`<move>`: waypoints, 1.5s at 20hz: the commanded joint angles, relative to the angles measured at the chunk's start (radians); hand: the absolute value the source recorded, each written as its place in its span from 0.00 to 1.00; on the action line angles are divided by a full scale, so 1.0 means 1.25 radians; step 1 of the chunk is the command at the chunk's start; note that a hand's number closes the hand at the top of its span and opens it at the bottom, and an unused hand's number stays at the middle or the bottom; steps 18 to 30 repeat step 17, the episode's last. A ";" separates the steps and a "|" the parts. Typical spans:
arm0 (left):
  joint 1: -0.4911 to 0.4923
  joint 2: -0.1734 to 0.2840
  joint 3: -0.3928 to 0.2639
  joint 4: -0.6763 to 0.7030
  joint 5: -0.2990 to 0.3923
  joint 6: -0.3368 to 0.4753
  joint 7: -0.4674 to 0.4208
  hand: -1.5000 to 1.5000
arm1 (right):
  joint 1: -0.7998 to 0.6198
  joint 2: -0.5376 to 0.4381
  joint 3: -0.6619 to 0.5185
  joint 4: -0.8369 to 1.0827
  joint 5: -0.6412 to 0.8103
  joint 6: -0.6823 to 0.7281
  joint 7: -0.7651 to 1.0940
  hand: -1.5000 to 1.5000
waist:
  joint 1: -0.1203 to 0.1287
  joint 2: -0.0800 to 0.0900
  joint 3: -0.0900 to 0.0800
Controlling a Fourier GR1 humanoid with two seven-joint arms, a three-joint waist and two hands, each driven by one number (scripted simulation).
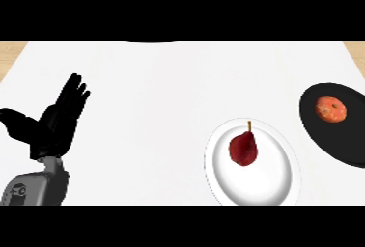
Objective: Pick the squash from the plate and place it in the pan
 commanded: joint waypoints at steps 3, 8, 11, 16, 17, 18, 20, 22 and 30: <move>0.019 0.007 0.015 -0.004 0.019 -0.011 0.008 0.50 | 0.063 -0.100 -0.058 0.048 -0.073 0.247 -0.096 0.00 | -0.011 -0.001 0.003; 0.030 0.010 0.015 -0.011 0.008 -0.006 0.000 0.50 | 0.101 -0.150 -0.041 0.032 -0.078 0.354 -0.113 0.00 | -0.020 -0.007 0.004; 0.009 0.000 0.012 -0.004 0.006 0.006 0.011 0.50 | 0.121 -0.139 -0.041 0.022 -0.090 0.345 -0.117 0.00 | -0.023 -0.003 0.005; 0.013 0.003 0.010 -0.007 0.002 0.003 0.003 0.50 | 0.167 -0.145 -0.038 0.000 -0.109 0.337 -0.136 0.00 | -0.023 -0.005 0.004; 0.039 0.002 0.009 -0.009 0.002 -0.003 -0.007 0.50 | 0.169 -0.146 -0.037 -0.005 -0.112 0.328 -0.135 0.00 | -0.017 -0.005 0.006; 0.039 0.002 0.009 -0.009 0.002 -0.003 -0.007 0.50 | 0.169 -0.146 -0.037 -0.005 -0.112 0.328 -0.135 0.00 | -0.017 -0.005 0.006; 0.039 0.002 0.009 -0.009 0.002 -0.003 -0.007 0.50 | 0.169 -0.146 -0.037 -0.005 -0.112 0.328 -0.135 0.00 | -0.017 -0.005 0.006; 0.039 0.002 0.009 -0.009 0.002 -0.003 -0.007 0.50 | 0.169 -0.146 -0.037 -0.005 -0.112 0.328 -0.135 0.00 | -0.017 -0.005 0.006; 0.039 0.002 0.009 -0.009 0.002 -0.003 -0.007 0.50 | 0.169 -0.146 -0.037 -0.005 -0.112 0.328 -0.135 0.00 | -0.017 -0.005 0.006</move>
